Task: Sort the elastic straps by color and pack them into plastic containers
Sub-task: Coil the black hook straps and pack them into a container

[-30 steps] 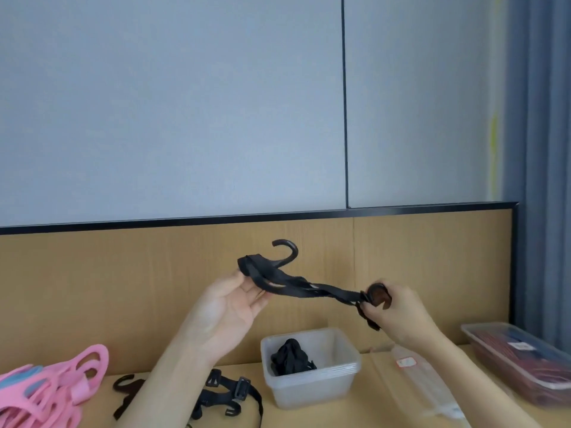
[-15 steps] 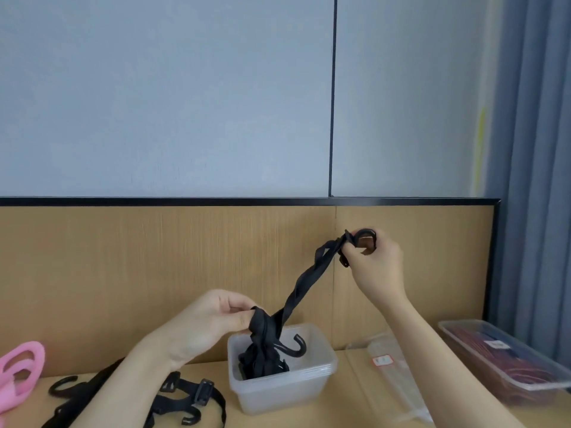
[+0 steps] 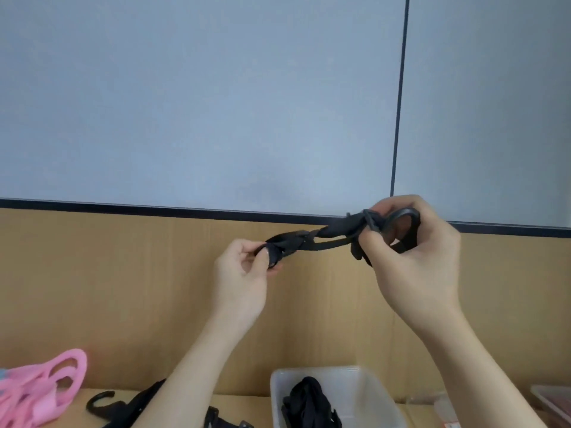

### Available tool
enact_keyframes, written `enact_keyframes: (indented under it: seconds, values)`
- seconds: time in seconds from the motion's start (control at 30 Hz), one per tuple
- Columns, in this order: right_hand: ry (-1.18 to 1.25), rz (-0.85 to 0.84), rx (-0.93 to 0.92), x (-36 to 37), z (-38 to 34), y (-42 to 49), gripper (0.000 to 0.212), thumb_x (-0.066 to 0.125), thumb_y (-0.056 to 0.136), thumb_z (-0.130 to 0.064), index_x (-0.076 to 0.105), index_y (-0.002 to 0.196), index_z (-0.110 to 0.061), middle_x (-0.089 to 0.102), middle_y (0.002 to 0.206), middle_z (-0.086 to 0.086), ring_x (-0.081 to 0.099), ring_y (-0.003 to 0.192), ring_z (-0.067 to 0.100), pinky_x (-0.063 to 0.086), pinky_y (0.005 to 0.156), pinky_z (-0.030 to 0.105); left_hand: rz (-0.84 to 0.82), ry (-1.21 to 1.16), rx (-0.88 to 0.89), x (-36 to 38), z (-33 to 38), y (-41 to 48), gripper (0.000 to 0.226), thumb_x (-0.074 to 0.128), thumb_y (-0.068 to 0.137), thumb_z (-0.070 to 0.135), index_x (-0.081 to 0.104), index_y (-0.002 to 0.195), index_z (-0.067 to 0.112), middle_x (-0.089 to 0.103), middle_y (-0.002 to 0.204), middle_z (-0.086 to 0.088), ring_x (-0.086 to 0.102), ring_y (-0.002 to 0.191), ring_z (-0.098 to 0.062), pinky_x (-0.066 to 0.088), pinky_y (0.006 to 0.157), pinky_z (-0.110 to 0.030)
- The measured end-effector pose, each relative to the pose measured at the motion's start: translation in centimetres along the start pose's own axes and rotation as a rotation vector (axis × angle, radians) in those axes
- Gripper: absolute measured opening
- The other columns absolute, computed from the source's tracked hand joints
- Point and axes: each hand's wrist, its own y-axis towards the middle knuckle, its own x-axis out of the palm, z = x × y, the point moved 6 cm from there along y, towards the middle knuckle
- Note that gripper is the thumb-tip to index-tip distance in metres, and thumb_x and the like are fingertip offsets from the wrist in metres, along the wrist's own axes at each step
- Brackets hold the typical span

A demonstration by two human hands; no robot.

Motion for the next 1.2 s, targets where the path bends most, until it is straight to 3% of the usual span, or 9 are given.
enact_keyframes:
  seconds: [0.13, 0.2, 0.33, 0.43, 0.53, 0.77, 0.9, 1.07, 1.2]
  values:
    - [0.137, -0.237, -0.029, 2.0, -1.7, 0.6, 0.015, 0.066, 0.077, -0.004, 0.062, 0.078, -0.018, 0.054, 0.066, 0.020, 0.064, 0.051, 0.027, 0.046, 0.049, 0.026, 0.170, -0.279, 0.016, 0.2, 1.8, 1.4, 0.013, 0.054, 0.103, 0.007, 0.066, 0.100, 0.011, 0.078, 0.095, -0.003, 0.077, 0.082, -0.015, 0.057, 0.074, -0.018]
    - [0.158, -0.332, -0.021, 2.5, -1.5, 0.3, 0.016, 0.064, 0.075, -0.002, 0.060, 0.078, -0.017, 0.057, 0.072, 0.029, 0.061, 0.051, 0.028, 0.046, 0.049, 0.029, 0.187, -0.424, -0.011, 0.4, 1.9, 1.4, 0.012, 0.054, 0.104, 0.009, 0.066, 0.103, 0.006, 0.078, 0.096, -0.004, 0.076, 0.085, -0.012, 0.059, 0.079, -0.020]
    - [0.046, -0.458, 0.018, 2.9, 0.7, -0.3, 0.015, 0.061, 0.073, 0.000, 0.056, 0.079, -0.013, 0.060, 0.074, 0.026, 0.057, 0.054, 0.036, 0.043, 0.047, 0.033, 0.142, -0.674, -0.085, 0.5, 2.2, 1.7, 0.019, 0.052, 0.105, 0.012, 0.064, 0.111, -0.002, 0.078, 0.103, -0.009, 0.075, 0.100, -0.022, 0.059, 0.092, -0.033]
    - [-0.074, -0.520, 0.079, 2.8, 3.4, 0.0, 0.014, 0.064, 0.078, 0.003, 0.053, 0.081, -0.006, 0.060, 0.069, 0.023, 0.055, 0.052, 0.025, 0.039, 0.046, 0.029, 0.076, -0.883, -0.100, -0.1, 3.3, 2.4, 0.017, 0.052, 0.104, 0.009, 0.065, 0.107, -0.001, 0.078, 0.103, -0.009, 0.074, 0.103, -0.024, 0.060, 0.088, -0.031]
    - [-0.113, -0.506, 0.171, 1.9, 5.7, 0.4, 0.013, 0.065, 0.079, -0.006, 0.051, 0.081, -0.006, 0.061, 0.064, 0.021, 0.047, 0.049, 0.020, 0.035, 0.046, 0.029, -0.060, -0.934, -0.129, 0.1, 4.0, 2.3, 0.018, 0.052, 0.102, 0.009, 0.067, 0.108, 0.001, 0.076, 0.112, -0.011, 0.074, 0.105, -0.021, 0.061, 0.080, -0.027]
    - [-0.085, -0.509, 0.315, 0.8, 8.8, 0.6, 0.018, 0.056, 0.088, 0.010, 0.048, 0.082, -0.005, 0.063, 0.063, 0.013, 0.045, 0.048, 0.018, 0.034, 0.044, 0.023, -0.363, -0.917, -0.249, 3.0, 3.7, 0.6, 0.027, 0.055, 0.093, 0.017, 0.081, 0.095, 0.013, 0.073, 0.122, -0.010, 0.073, 0.104, -0.020, 0.060, 0.080, -0.029]
    - [-0.080, -0.504, 0.307, 0.6, 9.4, 0.7, 0.018, 0.057, 0.088, 0.009, 0.051, 0.081, -0.006, 0.064, 0.063, 0.011, 0.046, 0.047, 0.017, 0.034, 0.045, 0.022, -0.574, -0.843, -0.272, 3.8, 3.0, 0.2, 0.021, 0.059, 0.092, 0.020, 0.079, 0.098, 0.017, 0.071, 0.120, -0.004, 0.063, 0.100, -0.018, 0.054, 0.081, -0.028]
    - [-0.341, -0.310, 0.099, -0.5, 8.9, 1.2, 0.016, 0.067, 0.081, -0.001, 0.062, 0.080, -0.016, 0.064, 0.067, -0.004, 0.053, 0.055, 0.007, 0.041, 0.050, 0.018, -0.950, -0.638, -0.276, 4.9, 2.3, -1.2, 0.016, 0.075, 0.087, 0.023, 0.073, 0.091, 0.007, 0.059, 0.092, -0.008, 0.045, 0.076, -0.017, 0.042, 0.064, -0.027]
    - [-0.445, -0.256, -0.016, -0.5, 7.8, 1.3, 0.023, 0.067, 0.079, -0.006, 0.063, 0.083, -0.028, 0.064, 0.073, -0.012, 0.056, 0.060, 0.009, 0.043, 0.051, 0.014, -0.964, -0.279, -0.203, 4.9, 1.0, -1.5, 0.022, 0.068, 0.092, 0.028, 0.071, 0.090, 0.006, 0.062, 0.085, -0.010, 0.050, 0.076, -0.018, 0.040, 0.072, -0.031]
